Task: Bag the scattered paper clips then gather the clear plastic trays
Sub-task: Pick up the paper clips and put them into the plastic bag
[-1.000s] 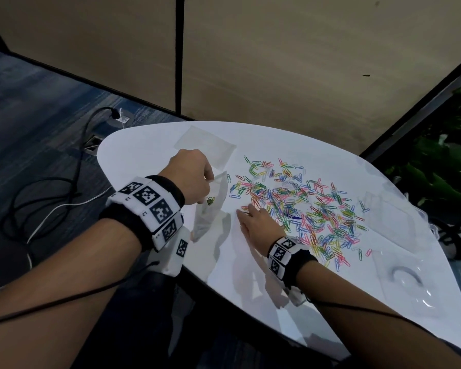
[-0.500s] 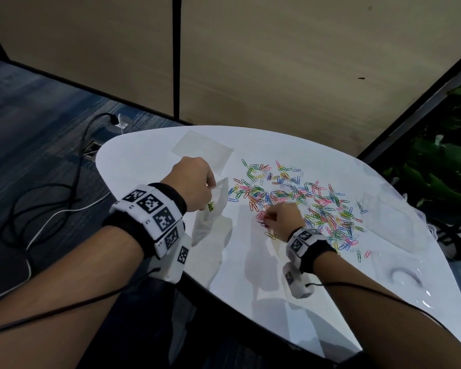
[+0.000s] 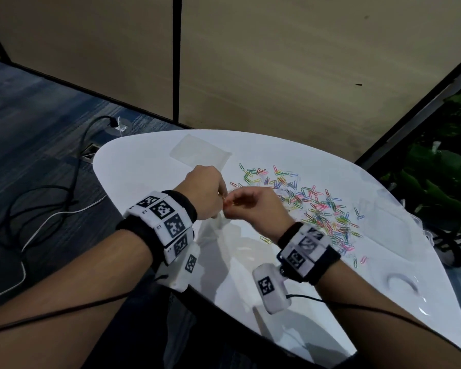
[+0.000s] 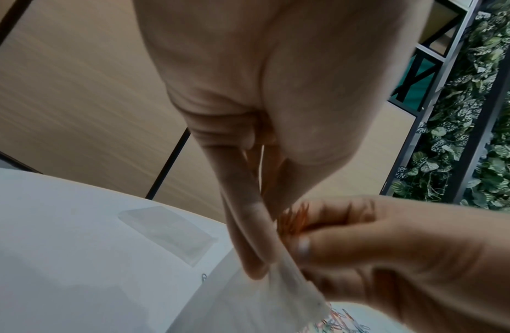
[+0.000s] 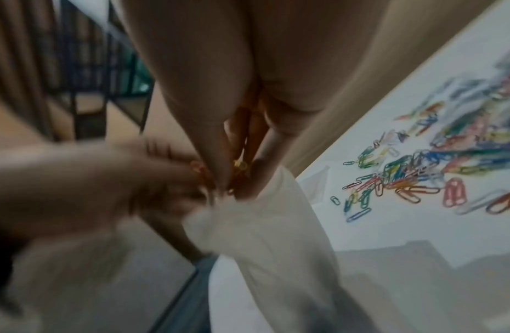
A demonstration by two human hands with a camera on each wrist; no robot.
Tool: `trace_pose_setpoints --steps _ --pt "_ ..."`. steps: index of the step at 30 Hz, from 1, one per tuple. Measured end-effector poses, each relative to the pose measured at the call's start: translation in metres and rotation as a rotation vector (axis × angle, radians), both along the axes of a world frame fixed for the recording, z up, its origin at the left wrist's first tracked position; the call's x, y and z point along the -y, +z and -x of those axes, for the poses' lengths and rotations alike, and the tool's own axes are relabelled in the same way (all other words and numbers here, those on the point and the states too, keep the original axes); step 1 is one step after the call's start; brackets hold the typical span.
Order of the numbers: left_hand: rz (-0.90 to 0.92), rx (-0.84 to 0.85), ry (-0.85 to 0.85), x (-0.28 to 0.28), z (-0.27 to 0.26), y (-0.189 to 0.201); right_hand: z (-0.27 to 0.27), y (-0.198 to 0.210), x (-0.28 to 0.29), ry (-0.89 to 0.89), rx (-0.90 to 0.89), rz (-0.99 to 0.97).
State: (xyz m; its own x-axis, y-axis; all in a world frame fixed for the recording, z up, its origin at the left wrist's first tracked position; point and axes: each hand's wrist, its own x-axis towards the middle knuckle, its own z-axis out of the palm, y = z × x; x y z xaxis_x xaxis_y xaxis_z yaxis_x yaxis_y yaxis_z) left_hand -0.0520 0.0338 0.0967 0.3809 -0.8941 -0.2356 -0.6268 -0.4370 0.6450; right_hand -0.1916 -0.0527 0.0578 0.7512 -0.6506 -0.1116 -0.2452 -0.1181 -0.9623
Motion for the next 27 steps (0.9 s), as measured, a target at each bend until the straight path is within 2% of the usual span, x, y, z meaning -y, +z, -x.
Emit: trace_pose_setpoints --steps 3,6,9,11,14,16,19,20,22,27 --pt "0.008 -0.008 -0.01 0.0 0.003 0.0 -0.006 -0.014 -0.008 -0.022 -0.174 0.389" --pt "0.012 -0.024 -0.012 0.0 0.003 -0.002 -0.01 -0.017 -0.01 0.047 -0.264 0.59" --pt "0.004 -0.022 -0.037 0.001 0.004 -0.003 -0.008 -0.013 -0.006 0.154 -0.337 0.567" --pt "0.009 -0.008 -0.025 0.003 0.004 -0.003 -0.003 -0.007 -0.002 0.176 -0.289 0.458" --pt "0.0 -0.004 0.014 0.004 0.001 -0.003 0.012 -0.001 0.018 -0.014 -0.152 0.285" --pt "-0.017 0.007 0.02 0.003 -0.001 -0.001 0.031 -0.008 0.04 -0.113 -0.285 0.338" --pt "-0.028 0.024 0.002 0.0 -0.001 0.002 0.066 -0.038 0.068 -0.084 -0.806 0.464" --pt "-0.031 0.031 -0.004 0.0 -0.001 0.002 0.075 -0.049 0.072 -0.049 -0.926 0.506" --pt "-0.033 0.038 -0.009 -0.001 -0.002 0.003 0.086 -0.068 0.071 0.022 -0.974 0.562" --pt "-0.017 0.065 -0.024 0.0 -0.004 0.003 0.083 -0.097 0.062 0.128 -0.861 0.848"
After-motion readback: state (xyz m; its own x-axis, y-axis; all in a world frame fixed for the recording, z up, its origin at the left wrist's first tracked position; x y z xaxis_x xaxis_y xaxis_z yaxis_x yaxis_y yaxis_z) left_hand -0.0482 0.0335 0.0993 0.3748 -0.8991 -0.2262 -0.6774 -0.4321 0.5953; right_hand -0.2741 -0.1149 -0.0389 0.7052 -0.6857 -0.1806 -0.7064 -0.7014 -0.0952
